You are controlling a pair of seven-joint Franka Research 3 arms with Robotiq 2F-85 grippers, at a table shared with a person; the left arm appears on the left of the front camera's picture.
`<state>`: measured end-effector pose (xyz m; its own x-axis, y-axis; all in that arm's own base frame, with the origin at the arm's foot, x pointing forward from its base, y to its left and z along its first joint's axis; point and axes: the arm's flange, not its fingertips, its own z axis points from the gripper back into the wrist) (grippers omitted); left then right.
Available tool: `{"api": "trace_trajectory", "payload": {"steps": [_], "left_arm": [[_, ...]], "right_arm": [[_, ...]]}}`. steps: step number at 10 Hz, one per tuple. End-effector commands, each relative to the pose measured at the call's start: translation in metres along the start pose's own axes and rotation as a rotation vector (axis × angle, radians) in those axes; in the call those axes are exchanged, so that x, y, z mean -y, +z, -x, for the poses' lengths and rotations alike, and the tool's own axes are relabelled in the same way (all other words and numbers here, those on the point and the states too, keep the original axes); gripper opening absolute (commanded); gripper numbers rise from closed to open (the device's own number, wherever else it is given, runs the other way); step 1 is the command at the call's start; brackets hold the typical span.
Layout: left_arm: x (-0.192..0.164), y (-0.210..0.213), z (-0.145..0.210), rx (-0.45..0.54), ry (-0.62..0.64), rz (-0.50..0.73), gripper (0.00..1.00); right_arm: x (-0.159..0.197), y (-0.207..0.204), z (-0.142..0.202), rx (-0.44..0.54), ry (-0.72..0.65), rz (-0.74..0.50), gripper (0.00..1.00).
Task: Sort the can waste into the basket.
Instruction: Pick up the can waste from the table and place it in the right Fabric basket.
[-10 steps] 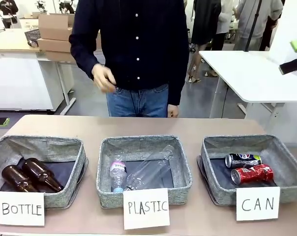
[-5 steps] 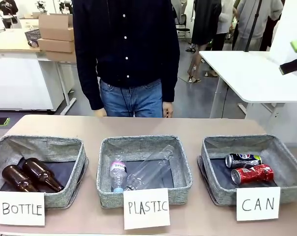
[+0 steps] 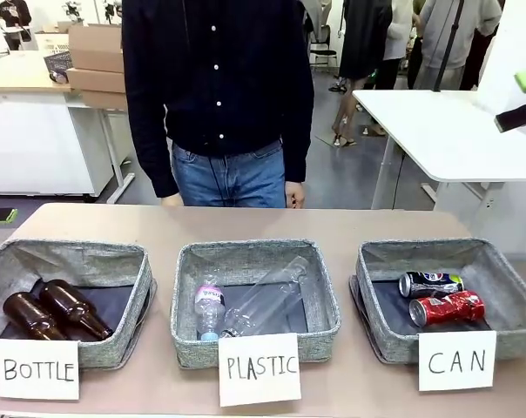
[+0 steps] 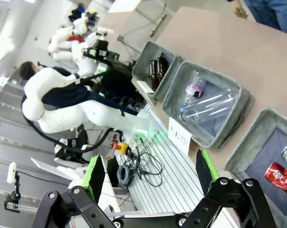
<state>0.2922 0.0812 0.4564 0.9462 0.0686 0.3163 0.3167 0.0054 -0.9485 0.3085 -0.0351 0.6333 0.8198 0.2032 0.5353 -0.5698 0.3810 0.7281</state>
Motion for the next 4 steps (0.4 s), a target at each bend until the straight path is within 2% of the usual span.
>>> {"api": "trace_trajectory", "payload": {"steps": [1, 4], "left_arm": [[0.0048, -0.0020, -0.0003, 0.014, 0.012, -0.001, 1.00], [0.0048, -0.0020, -0.0003, 0.014, 0.012, -0.001, 1.00]], "right_arm": [[0.0002, -0.0006, -0.0004, -0.006, 0.016, -0.002, 1.00], [0.0002, -0.0006, -0.0004, -0.006, 0.016, -0.002, 1.00]]}}
